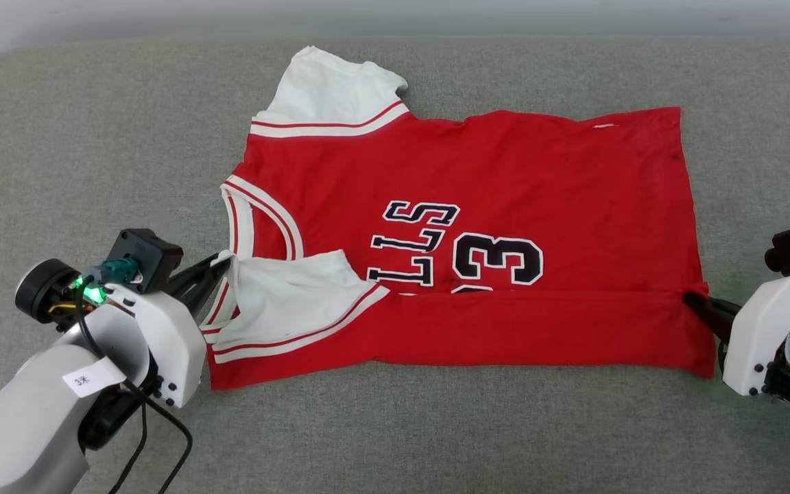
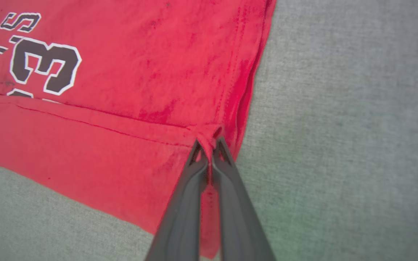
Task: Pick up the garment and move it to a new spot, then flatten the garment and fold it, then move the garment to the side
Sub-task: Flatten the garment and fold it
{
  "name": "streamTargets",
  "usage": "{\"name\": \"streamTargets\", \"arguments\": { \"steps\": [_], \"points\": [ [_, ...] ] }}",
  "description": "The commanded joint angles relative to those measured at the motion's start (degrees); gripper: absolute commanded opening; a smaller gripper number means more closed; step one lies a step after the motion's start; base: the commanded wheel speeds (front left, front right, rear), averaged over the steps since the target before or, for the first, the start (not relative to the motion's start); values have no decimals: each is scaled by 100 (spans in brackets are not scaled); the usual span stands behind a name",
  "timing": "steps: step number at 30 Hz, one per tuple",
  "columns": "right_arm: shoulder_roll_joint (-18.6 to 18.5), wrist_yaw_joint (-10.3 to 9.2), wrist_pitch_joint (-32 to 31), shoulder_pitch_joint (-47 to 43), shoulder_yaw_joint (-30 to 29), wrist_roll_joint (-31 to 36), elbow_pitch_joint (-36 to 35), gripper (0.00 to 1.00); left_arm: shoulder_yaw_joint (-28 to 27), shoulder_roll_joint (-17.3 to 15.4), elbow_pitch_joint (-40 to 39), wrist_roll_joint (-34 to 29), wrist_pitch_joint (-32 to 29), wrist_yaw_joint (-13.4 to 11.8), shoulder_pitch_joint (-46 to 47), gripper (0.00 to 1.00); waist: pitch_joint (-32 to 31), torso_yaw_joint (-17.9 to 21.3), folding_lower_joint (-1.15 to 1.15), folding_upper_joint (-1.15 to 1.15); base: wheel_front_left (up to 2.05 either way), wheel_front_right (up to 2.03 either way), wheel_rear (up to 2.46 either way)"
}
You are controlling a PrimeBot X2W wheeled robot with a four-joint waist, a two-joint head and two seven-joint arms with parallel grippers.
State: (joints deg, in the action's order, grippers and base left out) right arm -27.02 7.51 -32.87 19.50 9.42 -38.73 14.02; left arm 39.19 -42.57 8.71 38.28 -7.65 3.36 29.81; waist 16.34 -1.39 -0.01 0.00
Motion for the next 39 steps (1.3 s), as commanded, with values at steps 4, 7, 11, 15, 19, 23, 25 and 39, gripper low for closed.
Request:
{"name": "streamTargets", "arguments": {
  "steps": [4, 7, 11, 15, 19, 23, 25, 39],
  "points": [
    [56, -5, 204, 226, 88, 112, 274, 22, 60, 196, 471, -156, 250, 55, 256, 100, 38, -22, 1, 0, 0, 0, 0],
    [108, -5, 366, 272, 125, 124, 389, 100, 49, 362, 765, -233, 514, 2, 345, 100, -25, -43, 1, 0, 0, 0, 0],
    [167, -5, 560, 233, 88, 106, 537, 100, -28, 585, 1106, -148, 870, -85, 273, 100, -183, -67, 1, 0, 0, 0, 0],
    [181, -5, 738, 44, 21, 194, 596, 100, -232, 772, 1242, 95, 1188, -241, 92, 100, -385, -107, 1, 0, 0, 0, 0],
    [213, -5, 774, -128, -103, 498, 629, 100, -389, 822, 1113, 296, 1361, -420, -201, 100, -602, -117, 1, 0, 0, 0, 0],
    [385, -4, 541, -290, -362, 753, 584, 100, -460, 798, 846, 491, 1296, -570, -531, 100, -741, -130, 1, 0, 0, 0, 0],
    [523, -4, 334, -396, -575, 912, 451, 100, -509, 741, 619, 600, 1210, -724, -761, 100, -797, -135, 1, 0, 0, 0, 0],
    [1542, -5, -1740, -1161, -1507, 2384, -1568, 100, -427, 276, -1371, 1148, -273, -1970, -1940, 100, -581, -85, 1, 0, 0, 0, 0]
  ]
}}
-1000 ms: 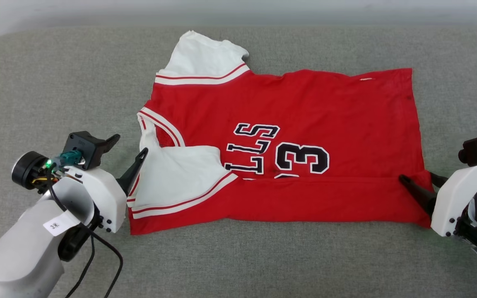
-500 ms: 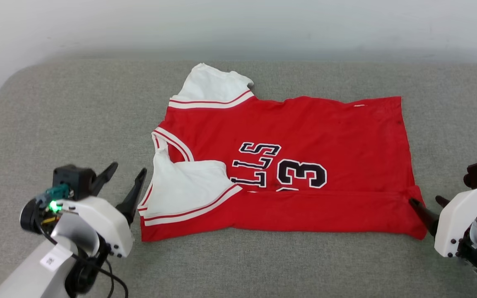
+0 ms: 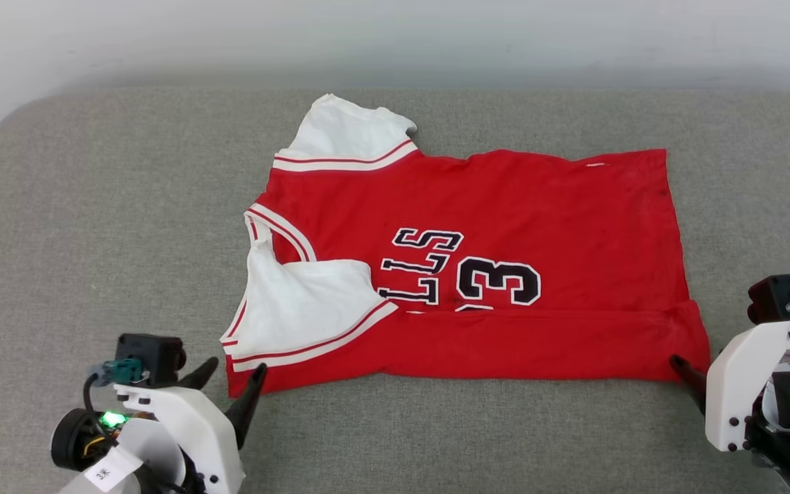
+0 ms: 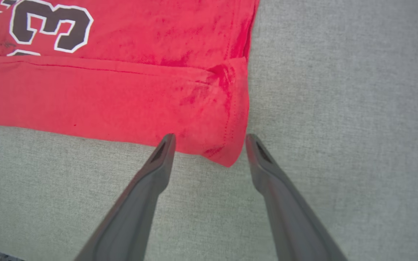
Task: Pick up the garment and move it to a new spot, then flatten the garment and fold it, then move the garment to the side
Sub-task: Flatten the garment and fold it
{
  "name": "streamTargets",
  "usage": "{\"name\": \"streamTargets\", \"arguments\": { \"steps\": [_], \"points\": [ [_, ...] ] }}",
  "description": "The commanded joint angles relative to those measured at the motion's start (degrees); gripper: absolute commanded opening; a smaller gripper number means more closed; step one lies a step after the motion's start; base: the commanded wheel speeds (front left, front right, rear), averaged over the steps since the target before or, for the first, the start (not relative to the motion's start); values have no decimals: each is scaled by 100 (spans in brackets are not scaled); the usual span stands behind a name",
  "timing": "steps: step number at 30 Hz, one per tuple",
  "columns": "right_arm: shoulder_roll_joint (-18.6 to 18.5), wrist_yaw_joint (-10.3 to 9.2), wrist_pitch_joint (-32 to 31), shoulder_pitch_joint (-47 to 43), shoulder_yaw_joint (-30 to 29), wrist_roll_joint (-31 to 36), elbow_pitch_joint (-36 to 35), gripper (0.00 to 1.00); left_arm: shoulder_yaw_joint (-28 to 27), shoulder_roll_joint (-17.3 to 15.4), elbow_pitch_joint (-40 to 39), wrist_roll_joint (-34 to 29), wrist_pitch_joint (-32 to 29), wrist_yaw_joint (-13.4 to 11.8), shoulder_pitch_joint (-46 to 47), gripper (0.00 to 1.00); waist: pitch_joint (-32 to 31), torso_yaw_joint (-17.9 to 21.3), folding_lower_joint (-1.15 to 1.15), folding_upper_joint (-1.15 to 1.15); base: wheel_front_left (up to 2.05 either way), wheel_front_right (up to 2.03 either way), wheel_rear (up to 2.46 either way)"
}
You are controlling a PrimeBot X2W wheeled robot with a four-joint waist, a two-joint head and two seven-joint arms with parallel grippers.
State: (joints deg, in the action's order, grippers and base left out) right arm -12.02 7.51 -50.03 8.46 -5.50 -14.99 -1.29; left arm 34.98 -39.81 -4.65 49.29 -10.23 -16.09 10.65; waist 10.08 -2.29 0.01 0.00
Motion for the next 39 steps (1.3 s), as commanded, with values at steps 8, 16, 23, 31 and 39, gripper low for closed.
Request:
{"name": "streamTargets", "arguments": {
  "steps": [8, 16, 23, 31, 39],
  "points": [
    [243, -5, -346, -133, -140, 193, -631, 100, 99, -59, -43, 43, -516, -288, 111, 100, 448, 101, -1, 0, 0, 0, 0],
    [197, -5, -468, -106, -167, 175, -851, 100, 138, 54, 409, 10, -585, -324, 292, 100, 716, 179, -1, 0, 0, 0, 0],
    [145, -5, -513, -174, -190, 191, -930, 100, 313, 138, 852, 130, -861, -166, 338, 37, 808, 184, -1, 0, 0, 0, 0],
    [93, -5, -433, -139, -196, 328, -820, 100, 318, 116, 636, 186, -839, -28, 301, 0, 574, 88, -1, 0, 0, 0, 0],
    [85, -5, -437, -12, -306, 274, -449, 100, 238, -202, -376, -9, -816, -259, 233, 0, 478, -101, -1, 0, 0, 0, 0]
  ]
}}
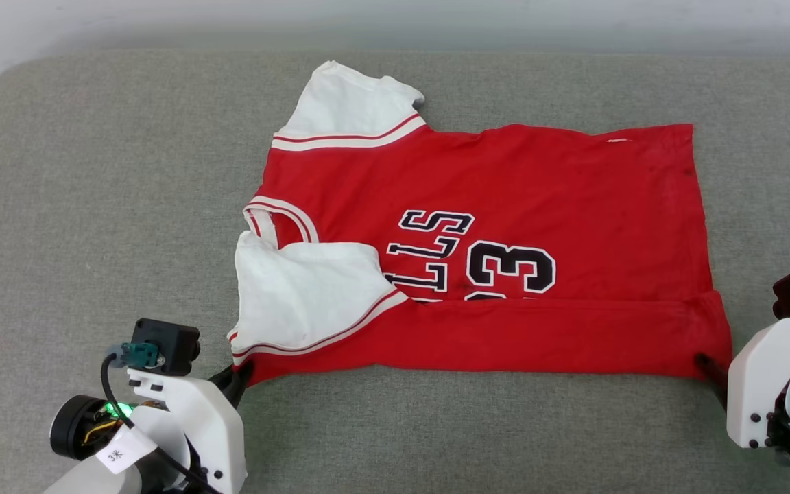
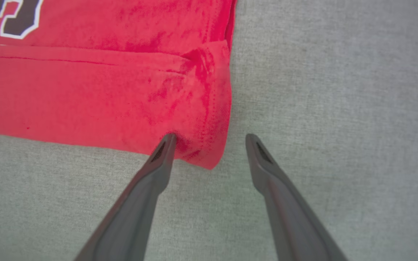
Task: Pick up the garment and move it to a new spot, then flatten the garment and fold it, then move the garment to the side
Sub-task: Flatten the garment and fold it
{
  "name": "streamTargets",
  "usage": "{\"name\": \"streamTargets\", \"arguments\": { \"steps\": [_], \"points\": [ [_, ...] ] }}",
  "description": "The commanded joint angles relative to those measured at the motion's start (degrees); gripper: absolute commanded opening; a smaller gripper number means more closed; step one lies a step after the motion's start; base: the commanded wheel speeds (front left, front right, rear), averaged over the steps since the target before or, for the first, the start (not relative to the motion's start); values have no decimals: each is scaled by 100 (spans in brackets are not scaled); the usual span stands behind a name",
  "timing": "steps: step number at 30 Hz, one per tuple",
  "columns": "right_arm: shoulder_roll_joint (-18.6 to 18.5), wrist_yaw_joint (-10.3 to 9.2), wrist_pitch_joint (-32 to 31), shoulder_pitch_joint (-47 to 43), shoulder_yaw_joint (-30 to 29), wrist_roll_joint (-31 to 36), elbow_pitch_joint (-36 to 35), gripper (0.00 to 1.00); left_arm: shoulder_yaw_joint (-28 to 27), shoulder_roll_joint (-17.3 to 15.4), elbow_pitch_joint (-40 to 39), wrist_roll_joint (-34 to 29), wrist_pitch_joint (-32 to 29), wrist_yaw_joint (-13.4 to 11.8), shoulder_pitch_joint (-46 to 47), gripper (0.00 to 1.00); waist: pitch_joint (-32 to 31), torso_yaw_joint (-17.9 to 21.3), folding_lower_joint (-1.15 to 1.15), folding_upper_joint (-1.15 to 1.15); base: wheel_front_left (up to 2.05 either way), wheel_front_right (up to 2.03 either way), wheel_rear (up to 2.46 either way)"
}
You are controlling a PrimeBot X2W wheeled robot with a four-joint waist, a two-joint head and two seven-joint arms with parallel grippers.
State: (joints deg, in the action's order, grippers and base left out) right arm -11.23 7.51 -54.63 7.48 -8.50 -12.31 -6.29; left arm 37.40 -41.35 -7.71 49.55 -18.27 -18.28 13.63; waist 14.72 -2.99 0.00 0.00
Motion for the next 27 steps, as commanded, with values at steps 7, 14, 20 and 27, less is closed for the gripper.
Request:
{"name": "streamTargets", "arguments": {
  "steps": [7, 14, 20, 27],
  "points": [
    [89, -5, 73, 397, -264, 78, 624, 100, -3, -253, -769, -164, -160, -244, -100, 0, 206, -176, 0, 0, 0, 0, 0],
    [203, -4, -22, 425, -153, 106, 1138, 93, 34, -247, -919, -252, -173, -296, -16, 0, 329, -272, 0, 0, 0, 0, 0],
    [130, -5, -24, 350, -96, 169, 1334, 0, 64, -259, -857, -227, -210, -268, -24, 0, 297, -286, 0, 0, 0, 0, 0],
    [-8, -7, -7, 375, -236, 164, 1286, 0, 121, -296, -724, -165, -233, -188, -129, 0, 76, -223, 0, 0, 0, 0, 0]
  ]
}}
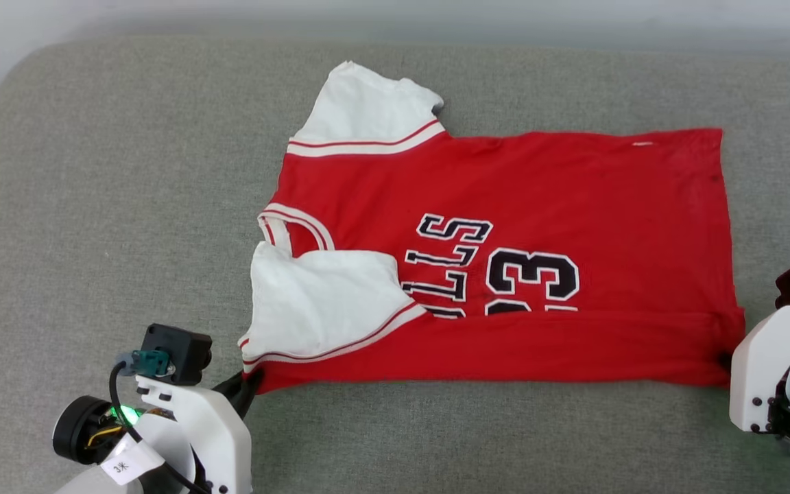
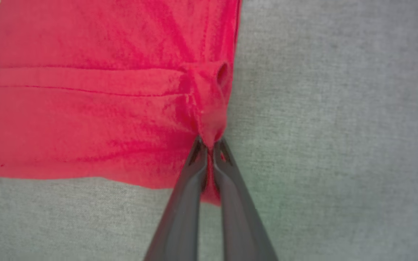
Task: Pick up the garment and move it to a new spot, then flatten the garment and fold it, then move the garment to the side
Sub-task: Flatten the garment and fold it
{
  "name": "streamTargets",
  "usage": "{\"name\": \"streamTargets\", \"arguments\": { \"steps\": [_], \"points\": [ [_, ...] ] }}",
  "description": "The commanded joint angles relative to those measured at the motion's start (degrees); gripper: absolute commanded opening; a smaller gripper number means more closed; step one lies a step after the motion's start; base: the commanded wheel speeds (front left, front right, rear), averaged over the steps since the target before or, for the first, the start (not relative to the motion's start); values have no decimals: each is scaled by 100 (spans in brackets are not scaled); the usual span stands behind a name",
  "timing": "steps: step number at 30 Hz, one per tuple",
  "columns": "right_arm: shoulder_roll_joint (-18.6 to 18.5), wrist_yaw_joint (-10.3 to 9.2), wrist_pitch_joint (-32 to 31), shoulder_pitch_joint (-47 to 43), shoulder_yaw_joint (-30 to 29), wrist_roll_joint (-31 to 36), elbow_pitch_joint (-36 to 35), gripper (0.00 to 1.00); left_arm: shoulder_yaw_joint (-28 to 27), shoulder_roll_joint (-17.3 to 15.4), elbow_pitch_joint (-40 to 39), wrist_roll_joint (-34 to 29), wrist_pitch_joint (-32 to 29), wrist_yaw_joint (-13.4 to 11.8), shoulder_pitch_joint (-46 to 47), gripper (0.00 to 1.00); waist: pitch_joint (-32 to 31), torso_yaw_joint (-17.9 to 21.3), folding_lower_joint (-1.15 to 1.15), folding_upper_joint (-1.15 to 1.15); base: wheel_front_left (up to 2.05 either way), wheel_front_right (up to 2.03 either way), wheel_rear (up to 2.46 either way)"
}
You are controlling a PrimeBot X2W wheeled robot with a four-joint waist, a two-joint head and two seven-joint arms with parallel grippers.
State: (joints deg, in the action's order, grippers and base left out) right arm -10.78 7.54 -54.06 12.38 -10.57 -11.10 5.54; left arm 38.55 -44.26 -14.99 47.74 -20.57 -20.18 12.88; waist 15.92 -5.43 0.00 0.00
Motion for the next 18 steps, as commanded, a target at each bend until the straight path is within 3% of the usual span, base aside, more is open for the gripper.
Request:
{"name": "streamTargets", "arguments": {
  "steps": [1, 18],
  "points": [
    [-77, -11, -69, -124, -43, 30, 89, 0, 17, -7, 29, 18, 9, 22, -65, 0, -95, 31, 0, 0, 0, 0, 0],
    [-576, -11, -675, -1353, -120, -427, -807, 0, 511, -165, 148, 185, -220, 108, -859, 0, -917, 126, 0, 0, 0, 0, 0]
  ]
}}
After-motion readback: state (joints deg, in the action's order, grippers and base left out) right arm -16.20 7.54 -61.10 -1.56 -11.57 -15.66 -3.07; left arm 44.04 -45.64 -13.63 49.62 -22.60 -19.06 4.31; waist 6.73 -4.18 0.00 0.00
